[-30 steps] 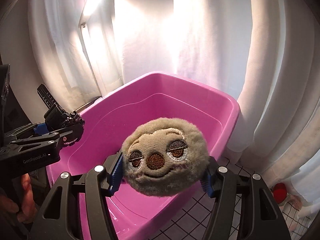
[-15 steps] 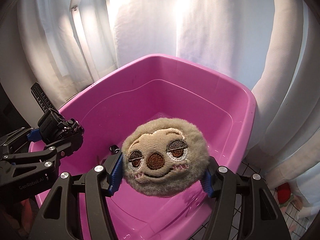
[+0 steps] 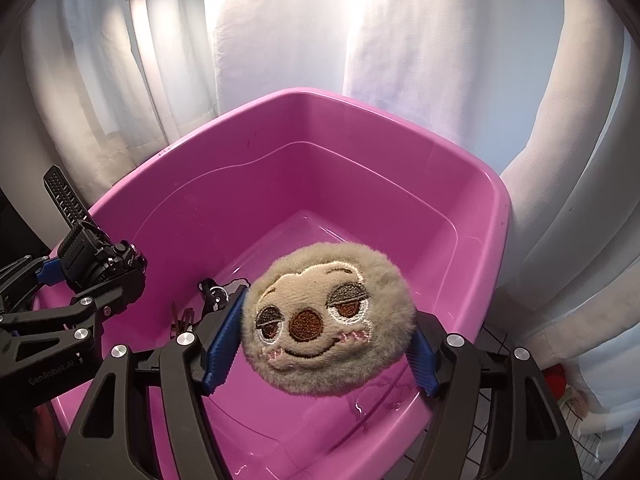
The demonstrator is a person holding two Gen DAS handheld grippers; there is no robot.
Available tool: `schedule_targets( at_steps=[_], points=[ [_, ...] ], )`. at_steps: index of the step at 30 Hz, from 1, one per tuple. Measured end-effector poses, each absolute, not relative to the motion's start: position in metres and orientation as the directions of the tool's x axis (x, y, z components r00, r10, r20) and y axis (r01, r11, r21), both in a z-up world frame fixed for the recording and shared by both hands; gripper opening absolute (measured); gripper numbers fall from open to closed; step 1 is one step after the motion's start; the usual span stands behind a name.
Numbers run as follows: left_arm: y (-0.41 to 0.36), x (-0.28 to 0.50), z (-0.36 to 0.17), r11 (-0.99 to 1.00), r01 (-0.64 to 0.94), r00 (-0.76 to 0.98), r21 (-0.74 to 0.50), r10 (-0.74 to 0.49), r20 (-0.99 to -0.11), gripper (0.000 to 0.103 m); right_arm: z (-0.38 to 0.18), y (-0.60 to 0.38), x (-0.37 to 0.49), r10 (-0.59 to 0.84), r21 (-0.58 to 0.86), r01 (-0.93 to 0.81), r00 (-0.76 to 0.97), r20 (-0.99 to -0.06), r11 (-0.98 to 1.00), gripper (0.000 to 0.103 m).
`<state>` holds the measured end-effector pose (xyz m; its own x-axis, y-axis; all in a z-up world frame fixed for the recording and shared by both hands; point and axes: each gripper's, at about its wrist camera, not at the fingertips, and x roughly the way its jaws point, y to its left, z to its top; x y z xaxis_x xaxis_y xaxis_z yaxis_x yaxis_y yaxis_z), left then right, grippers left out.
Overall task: Organize jewelry
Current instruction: 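Carry the watch and sloth clip into the pink tub and open both tools, then move both open tools back over the table toward the bangle and headband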
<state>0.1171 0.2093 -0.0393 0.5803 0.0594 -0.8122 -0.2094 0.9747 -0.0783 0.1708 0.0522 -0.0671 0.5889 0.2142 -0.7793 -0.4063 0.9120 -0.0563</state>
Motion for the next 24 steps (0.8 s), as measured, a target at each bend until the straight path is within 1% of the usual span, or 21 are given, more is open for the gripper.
schedule_targets(
  at_steps=[2, 3, 4, 8, 13, 24],
  points=[
    [0.211, 0.116, -0.039, 0.973, -0.215, 0.581, -0.086, 0.056, -0.812, 0.075, -0.065, 0.052, 0.17, 0.213, -0.06, -0.403, 0.599, -0.772, 0.913, 0.069],
    [0.211, 0.115, -0.038, 0.974, -0.211, 0.587, -0.086, 0.056, -0.808, 0.078, -0.063, 0.051, 0.169, 0.214, -0.059, -0.399, 0.604, -0.767, 0.915, 0.07],
    [0.21, 0.114, -0.035, 0.975, -0.206, 0.6, -0.085, 0.057, -0.798, 0.083, -0.061, 0.05, 0.169, 0.218, -0.057, -0.398, 0.61, -0.762, 0.916, 0.072],
    [0.204, 0.108, -0.018, 0.98, -0.195, 0.657, -0.046, 0.096, -0.748, 0.093, -0.053, 0.047, 0.165, 0.22, -0.064, -0.396, 0.63, -0.744, 0.916, 0.073],
    [0.2, 0.107, -0.007, 0.981, -0.19, 0.671, -0.041, 0.099, -0.735, 0.094, -0.046, 0.039, 0.161, 0.229, -0.051, -0.386, 0.643, -0.731, 0.921, 0.073],
    [0.191, 0.096, -0.007, 0.98, -0.188, 0.675, -0.067, 0.08, -0.734, 0.095, -0.037, 0.013, 0.133, 0.245, -0.009, -0.355, 0.666, -0.705, 0.935, 0.073]
  ],
)
